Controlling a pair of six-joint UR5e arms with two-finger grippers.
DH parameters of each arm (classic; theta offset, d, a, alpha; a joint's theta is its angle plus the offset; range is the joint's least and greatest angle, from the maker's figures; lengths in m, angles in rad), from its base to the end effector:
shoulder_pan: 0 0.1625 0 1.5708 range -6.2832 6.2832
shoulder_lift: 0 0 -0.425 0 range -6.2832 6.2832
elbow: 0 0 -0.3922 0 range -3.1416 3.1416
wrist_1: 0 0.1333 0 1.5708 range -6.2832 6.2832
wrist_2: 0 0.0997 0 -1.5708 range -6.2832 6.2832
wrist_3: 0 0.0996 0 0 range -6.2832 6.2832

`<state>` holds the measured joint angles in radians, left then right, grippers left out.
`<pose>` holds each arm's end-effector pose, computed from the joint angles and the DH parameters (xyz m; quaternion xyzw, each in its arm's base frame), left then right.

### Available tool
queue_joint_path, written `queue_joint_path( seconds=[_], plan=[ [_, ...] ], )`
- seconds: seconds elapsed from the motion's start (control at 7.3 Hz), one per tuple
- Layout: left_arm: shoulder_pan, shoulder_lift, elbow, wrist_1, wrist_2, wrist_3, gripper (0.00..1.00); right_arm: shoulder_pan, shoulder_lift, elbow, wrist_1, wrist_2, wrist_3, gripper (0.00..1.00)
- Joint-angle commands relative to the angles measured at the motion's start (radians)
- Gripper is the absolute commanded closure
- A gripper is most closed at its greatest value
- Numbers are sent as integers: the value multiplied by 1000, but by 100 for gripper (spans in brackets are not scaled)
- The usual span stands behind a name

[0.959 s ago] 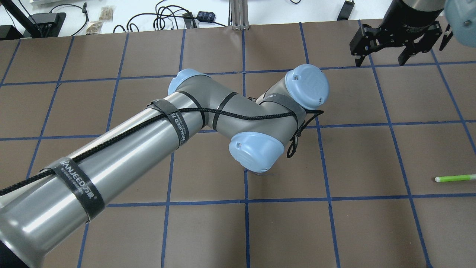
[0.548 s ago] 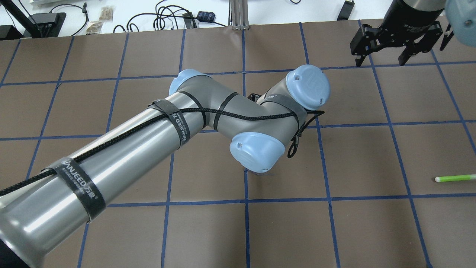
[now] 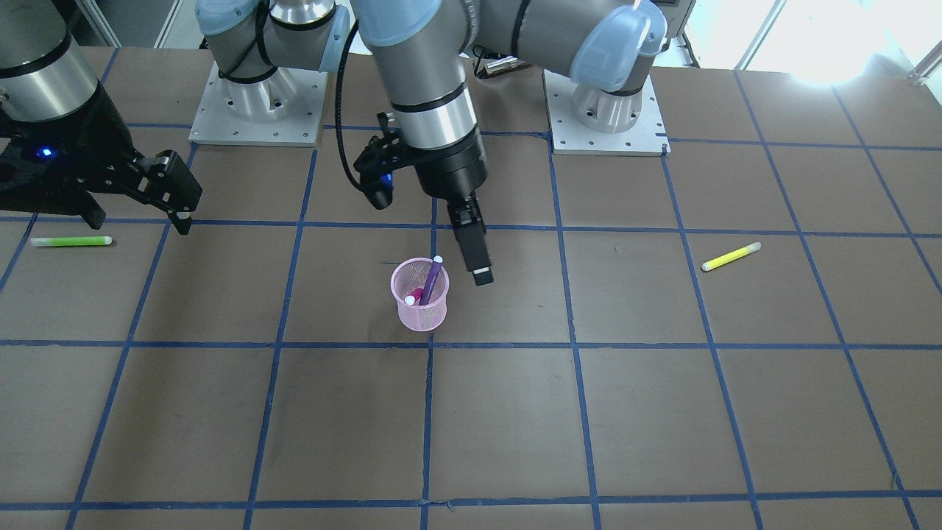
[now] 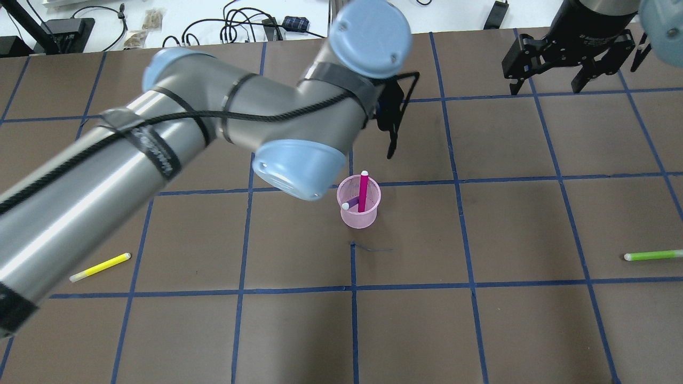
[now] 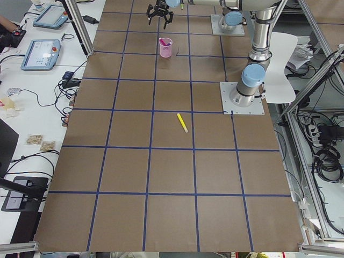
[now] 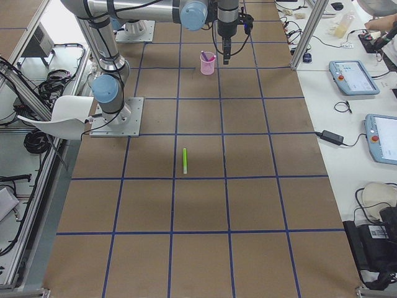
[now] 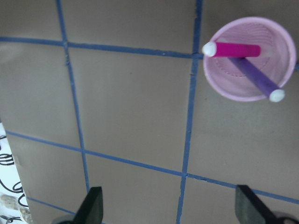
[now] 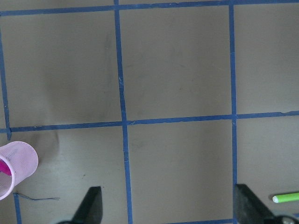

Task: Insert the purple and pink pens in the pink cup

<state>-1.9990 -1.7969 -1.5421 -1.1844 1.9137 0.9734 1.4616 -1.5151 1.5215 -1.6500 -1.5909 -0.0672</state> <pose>-0.3380 -0.5002 0.4264 0.6202 0.7601 -0.0438 0.1886 0.0736 -0.5337 0.4923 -0.0213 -0.9991 0.0354 0.0132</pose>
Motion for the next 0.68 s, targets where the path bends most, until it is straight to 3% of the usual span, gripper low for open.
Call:
queue_joint_path(
  seconds=[0.0, 0.14, 0.27, 0.55],
  plan=[
    [217, 129, -6, -10, -134, -71, 0, 5, -5, -3, 7, 14, 1, 0],
    [314, 174, -22, -29, -172, -85, 0, 35, -2, -1, 7, 25, 13, 0],
    [397, 209, -42, -70, -271, -264, 0, 78, 6, -1, 0, 13, 53, 0],
    [425, 263, -99, -166, -314, -666, 0, 77, 10, -6, -2, 8, 38, 0]
  ],
)
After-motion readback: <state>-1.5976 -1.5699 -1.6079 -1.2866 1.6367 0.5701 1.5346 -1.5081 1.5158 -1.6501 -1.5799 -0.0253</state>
